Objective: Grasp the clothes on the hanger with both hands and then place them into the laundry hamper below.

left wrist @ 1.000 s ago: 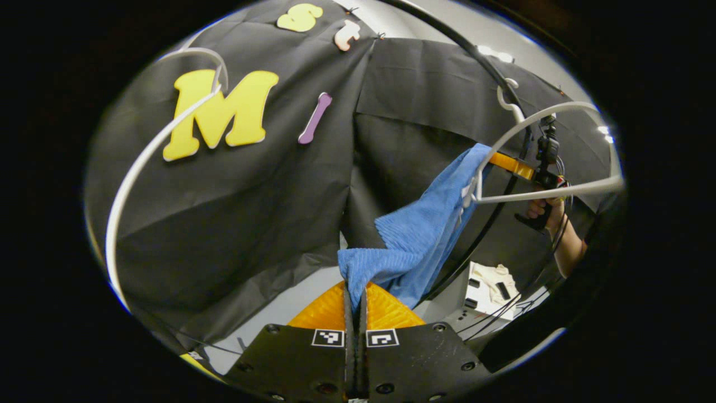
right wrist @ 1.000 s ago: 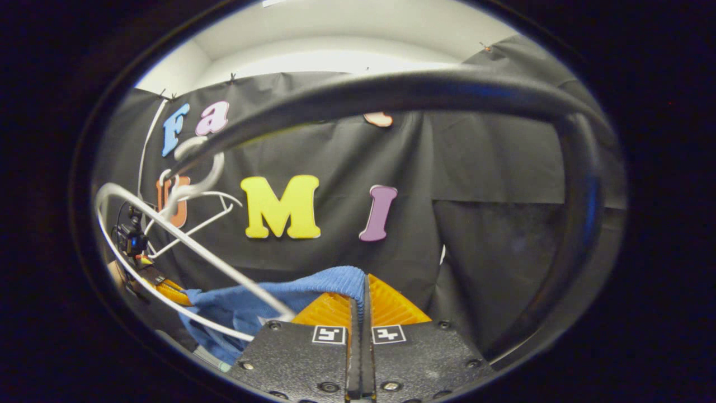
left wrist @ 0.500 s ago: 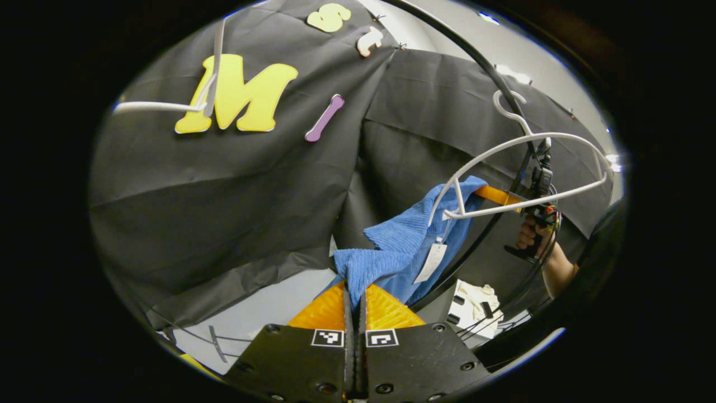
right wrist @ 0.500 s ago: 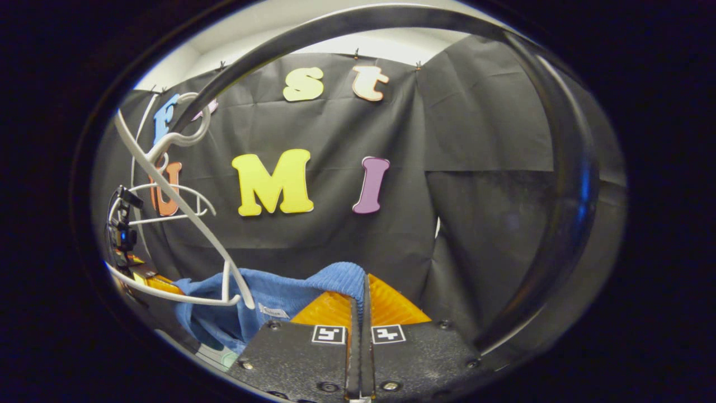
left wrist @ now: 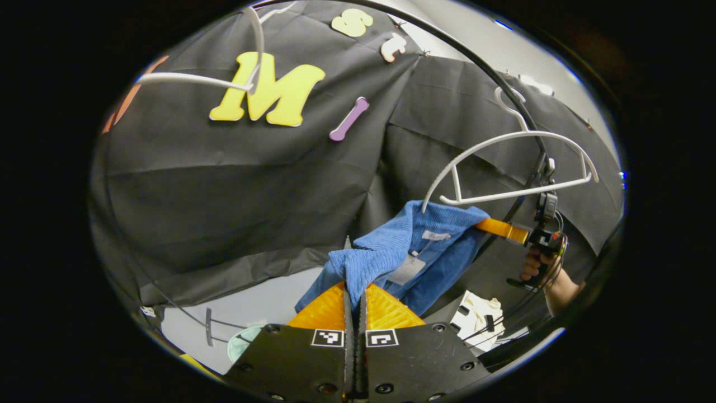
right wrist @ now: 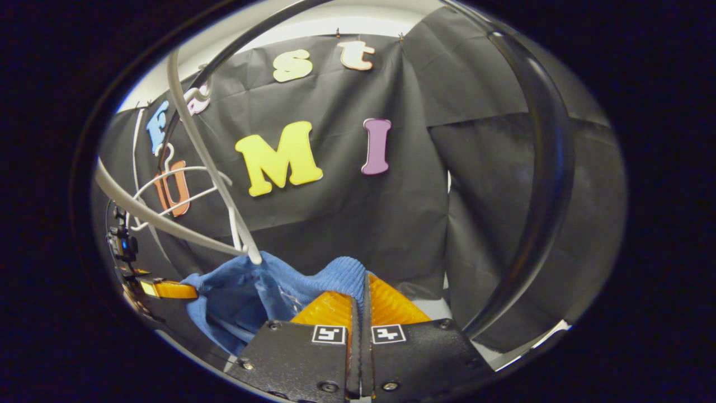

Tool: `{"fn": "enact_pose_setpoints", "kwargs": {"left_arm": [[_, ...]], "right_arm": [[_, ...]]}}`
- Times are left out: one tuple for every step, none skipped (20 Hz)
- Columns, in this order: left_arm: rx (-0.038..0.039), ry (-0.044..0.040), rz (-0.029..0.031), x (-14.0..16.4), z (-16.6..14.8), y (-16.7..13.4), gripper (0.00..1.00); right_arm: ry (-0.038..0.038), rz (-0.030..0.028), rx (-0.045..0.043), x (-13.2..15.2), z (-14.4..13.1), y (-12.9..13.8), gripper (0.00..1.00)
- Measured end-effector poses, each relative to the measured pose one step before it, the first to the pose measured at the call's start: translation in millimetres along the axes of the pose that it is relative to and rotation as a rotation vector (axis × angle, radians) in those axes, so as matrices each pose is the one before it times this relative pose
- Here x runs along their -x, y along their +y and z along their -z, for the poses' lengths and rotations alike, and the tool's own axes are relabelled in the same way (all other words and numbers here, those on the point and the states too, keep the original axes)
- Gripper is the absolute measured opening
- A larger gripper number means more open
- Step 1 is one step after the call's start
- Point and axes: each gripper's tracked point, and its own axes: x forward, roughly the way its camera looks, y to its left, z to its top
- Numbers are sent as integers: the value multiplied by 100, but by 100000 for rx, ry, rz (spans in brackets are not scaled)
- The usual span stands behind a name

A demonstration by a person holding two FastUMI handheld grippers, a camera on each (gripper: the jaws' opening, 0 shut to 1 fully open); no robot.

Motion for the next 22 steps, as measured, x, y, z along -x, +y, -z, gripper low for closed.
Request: {"fn": "enact_pose_setpoints", "kwargs": {"left_arm": [[1103, 443, -2179, 333, 506, 183, 1], [474, 522, -1284, 554, 644, 61, 0], [186, 213, -1480, 525, 511, -26, 0], [530, 556, -960, 378, 580, -200, 0], [367, -129, -1125, 446, 407, -148, 0], [628, -301, -1080, 143, 316, -83, 0], [666, -574, -1635, 431, 234, 124, 5], [961, -703, -1885, 422, 209, 146, 0], [1028, -798, -2085, 448, 211, 124, 0], [1365, -686, -1888, 408, 382, 214, 0], [1432, -858, -2343, 433, 90, 332, 0], [1271, -270, -1981, 434, 401, 303, 0], [867, -554, -2608, 520, 219, 388, 0], [464, -132, -1985, 700, 393, 232, 1], [-7, -593, -1743, 584, 249, 315, 1], [-52, -299, -1140, 516, 463, 48, 1], [-237, -544, -1548, 351, 183, 169, 0], [118, -308, -1416, 104, 602, 301, 0], [176, -601, -1396, 231, 153, 184, 0], [600, -375, -730, 194, 304, 118, 0], [763, -429, -787, 363, 107, 20, 0], [269, -142, -805, 244, 166, 372, 5]], "right_arm": [[2444, -843, -1442, 148, 1283, 297, 4], [2431, -1249, -1174, 156, 1136, 542, 4], [2000, -939, -868, 12, 1237, 321, 4], [2044, -1219, -198, 65, 968, 503, 4], [1565, -987, -194, -64, 1019, 536, 4], [1766, -1479, -385, -47, 815, 701, 4], [1783, -2251, -1362, -155, 1021, 747, 4], [1969, -2560, -2094, -169, 905, 887, 4], [1873, -2240, -2267, -393, 963, 639, 4], [1870, -2292, -1852, -367, 816, 803, 4], [1892, -1872, -1727, -494, 952, 708, 4], [2041, -1990, -1605, -515, 901, 819, 4], [1922, -1954, -1365, -379, 964, 789, 4], [1916, -1994, -1222, -532, 815, 922, 4], [1674, -2339, -1032, -702, 903, 858, 4], [1587, -2788, -668, -610, 721, 927, 4], [1790, -3015, -1201, -469, 882, 1132, 4], [2025, -3309, -1496, -514, 730, 1329, 4], [1953, -2801, -2028, -726, 663, 1021, 4], [1987, -2594, -1846, -795, 531, 751, 4], [2154, -1614, -2262, -1015, 561, 1035, 4], [2214, -1856, -1604, -758, 595, 882, 4]]}}
